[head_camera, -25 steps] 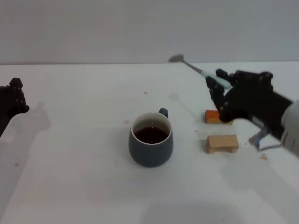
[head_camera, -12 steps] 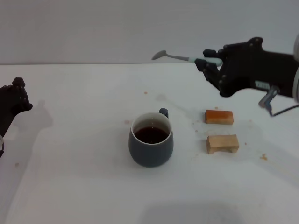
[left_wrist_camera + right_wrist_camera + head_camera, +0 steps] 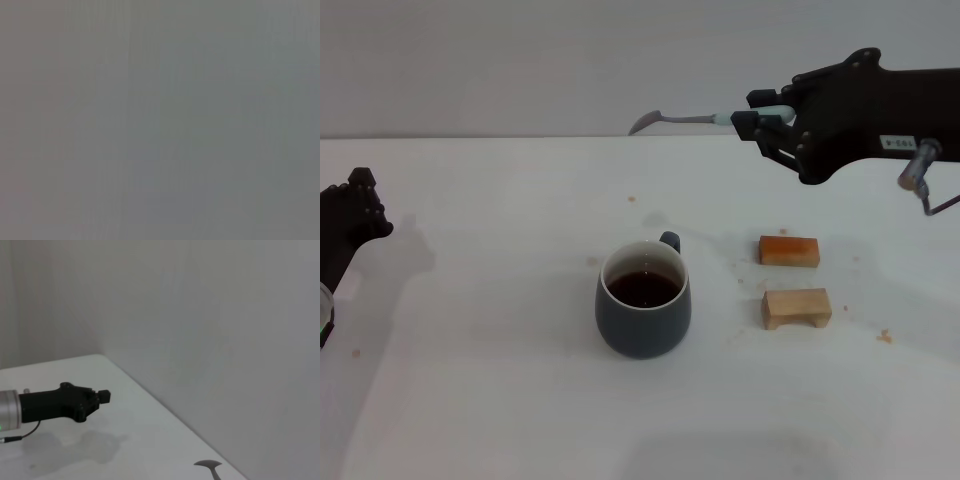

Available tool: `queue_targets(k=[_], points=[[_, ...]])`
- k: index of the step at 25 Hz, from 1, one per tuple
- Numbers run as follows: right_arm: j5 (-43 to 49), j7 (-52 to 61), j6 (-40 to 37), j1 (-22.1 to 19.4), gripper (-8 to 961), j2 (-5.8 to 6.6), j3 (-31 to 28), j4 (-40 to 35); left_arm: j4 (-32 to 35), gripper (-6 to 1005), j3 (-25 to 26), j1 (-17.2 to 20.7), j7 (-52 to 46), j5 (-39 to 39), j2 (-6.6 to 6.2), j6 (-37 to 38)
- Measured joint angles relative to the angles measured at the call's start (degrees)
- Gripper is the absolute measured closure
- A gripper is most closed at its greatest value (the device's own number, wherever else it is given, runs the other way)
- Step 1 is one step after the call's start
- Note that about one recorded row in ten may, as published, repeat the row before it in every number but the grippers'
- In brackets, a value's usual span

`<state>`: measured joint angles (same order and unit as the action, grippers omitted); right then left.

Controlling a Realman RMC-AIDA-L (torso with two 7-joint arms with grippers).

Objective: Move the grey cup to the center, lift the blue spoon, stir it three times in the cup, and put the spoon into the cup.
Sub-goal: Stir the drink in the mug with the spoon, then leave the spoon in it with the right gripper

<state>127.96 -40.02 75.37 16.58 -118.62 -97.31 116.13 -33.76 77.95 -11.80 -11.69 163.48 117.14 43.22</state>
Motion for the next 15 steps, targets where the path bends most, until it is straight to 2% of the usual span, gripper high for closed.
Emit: queue_targets(k=[8, 12, 15], points=[[0.09, 2.10, 10.28, 6.61, 774, 0.04, -5.17, -0.10, 0.38, 1001, 1.65, -0.34, 0.58, 0.00, 0.29, -1.56], [0.21, 3.17, 13.39, 8.04, 773, 0.03, -5.68, -1.18, 1.56, 1001, 4.31, -0.85, 2.03, -0.01, 0.41, -1.63], [0.24, 3.80, 14.67, 8.21, 773, 0.03, -5.70, -2.10, 2.01, 1001, 6.26, -1.10, 2.71, 0.00, -0.02, -1.63]])
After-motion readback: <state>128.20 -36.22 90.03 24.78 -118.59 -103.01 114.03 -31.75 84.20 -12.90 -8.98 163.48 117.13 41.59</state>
